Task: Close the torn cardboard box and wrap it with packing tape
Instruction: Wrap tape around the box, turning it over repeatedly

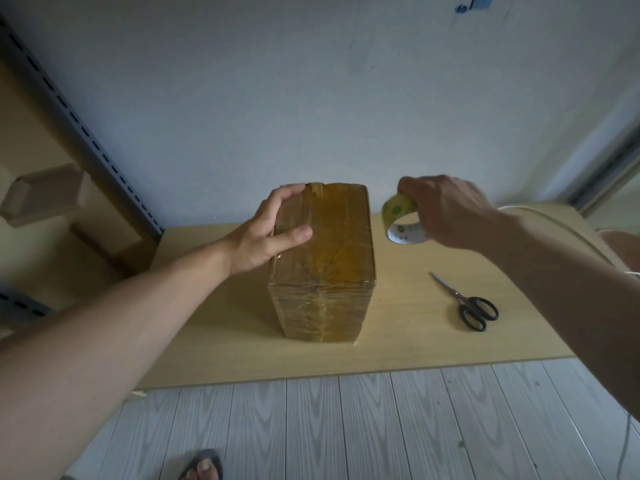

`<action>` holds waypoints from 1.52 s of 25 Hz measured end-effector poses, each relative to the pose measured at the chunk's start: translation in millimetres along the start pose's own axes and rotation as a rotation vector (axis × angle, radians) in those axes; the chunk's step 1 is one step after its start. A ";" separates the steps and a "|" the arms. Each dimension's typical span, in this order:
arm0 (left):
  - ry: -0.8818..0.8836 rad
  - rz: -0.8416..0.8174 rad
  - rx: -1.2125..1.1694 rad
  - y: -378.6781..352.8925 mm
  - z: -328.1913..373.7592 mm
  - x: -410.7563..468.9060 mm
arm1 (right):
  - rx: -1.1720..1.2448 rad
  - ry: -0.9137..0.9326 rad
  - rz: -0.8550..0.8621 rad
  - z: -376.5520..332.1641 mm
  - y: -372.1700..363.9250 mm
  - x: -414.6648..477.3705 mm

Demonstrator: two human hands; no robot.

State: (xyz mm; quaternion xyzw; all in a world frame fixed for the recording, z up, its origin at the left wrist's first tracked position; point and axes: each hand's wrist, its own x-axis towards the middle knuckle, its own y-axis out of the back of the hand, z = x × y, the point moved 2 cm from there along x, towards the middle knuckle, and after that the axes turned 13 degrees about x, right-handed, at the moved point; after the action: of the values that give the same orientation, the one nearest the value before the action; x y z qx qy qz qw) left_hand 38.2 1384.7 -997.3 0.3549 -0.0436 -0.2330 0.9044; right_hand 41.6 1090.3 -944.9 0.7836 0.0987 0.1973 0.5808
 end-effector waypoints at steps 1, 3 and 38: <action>0.002 -0.002 0.000 0.2 2.4 -0.5 | 0.013 -0.001 -0.009 2.3 -3.9 -1.3; 0.008 -0.018 0.000 0.2 5.8 -1.5 | 0.044 -0.025 -0.034 4.1 -14.0 -4.0; 0.152 -0.018 0.205 -46.4 -29.5 -28.1 | 0.717 0.145 -0.002 -93.9 -89.5 7.5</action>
State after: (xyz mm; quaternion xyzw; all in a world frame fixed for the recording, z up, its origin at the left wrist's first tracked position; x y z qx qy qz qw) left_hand 2.4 1386.1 -1047.6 0.4625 0.0046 -0.2077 0.8620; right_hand 15.2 1202.3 -1005.1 0.9213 0.2033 0.2045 0.2610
